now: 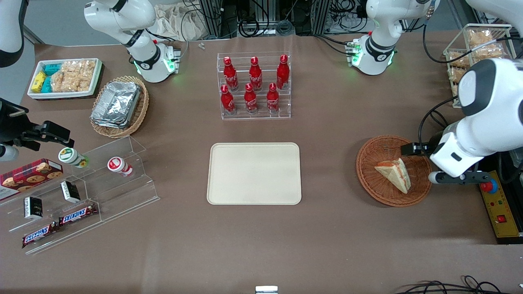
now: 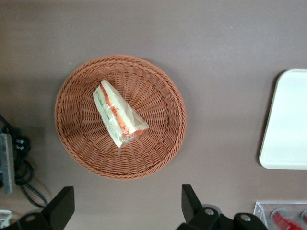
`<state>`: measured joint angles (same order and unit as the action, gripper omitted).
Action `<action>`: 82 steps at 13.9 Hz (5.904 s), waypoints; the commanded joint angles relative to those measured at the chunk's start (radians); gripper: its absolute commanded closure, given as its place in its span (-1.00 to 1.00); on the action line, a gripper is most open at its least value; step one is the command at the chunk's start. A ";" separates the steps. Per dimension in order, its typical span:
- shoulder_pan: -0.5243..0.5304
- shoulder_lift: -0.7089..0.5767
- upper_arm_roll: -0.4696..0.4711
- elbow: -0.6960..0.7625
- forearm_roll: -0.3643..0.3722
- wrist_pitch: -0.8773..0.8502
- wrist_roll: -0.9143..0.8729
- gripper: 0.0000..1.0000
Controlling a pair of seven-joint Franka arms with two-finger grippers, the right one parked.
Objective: Place sandwich from basket to tray
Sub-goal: 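Lower the open left gripper over the wrapped sandwich in the basket, then close the left gripper on the sandwich's wrapped edge, then lift the sandwich up out of the basket with the left gripper, then carry the held sandwich over to the cream tray, then lower the sandwich onto the tray and open the left gripper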
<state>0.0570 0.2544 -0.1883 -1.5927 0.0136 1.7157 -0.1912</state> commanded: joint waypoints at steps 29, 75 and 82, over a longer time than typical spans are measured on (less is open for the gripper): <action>0.081 0.160 0.021 -0.463 0.009 0.688 -0.534 -1.00; -0.336 0.631 -0.346 0.218 0.347 0.285 -0.617 1.00; -0.335 0.645 -0.343 0.220 0.345 0.285 -0.619 -0.98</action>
<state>-0.2731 0.8900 -0.5330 -1.3830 0.3349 1.9929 -0.7846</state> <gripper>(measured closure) 0.467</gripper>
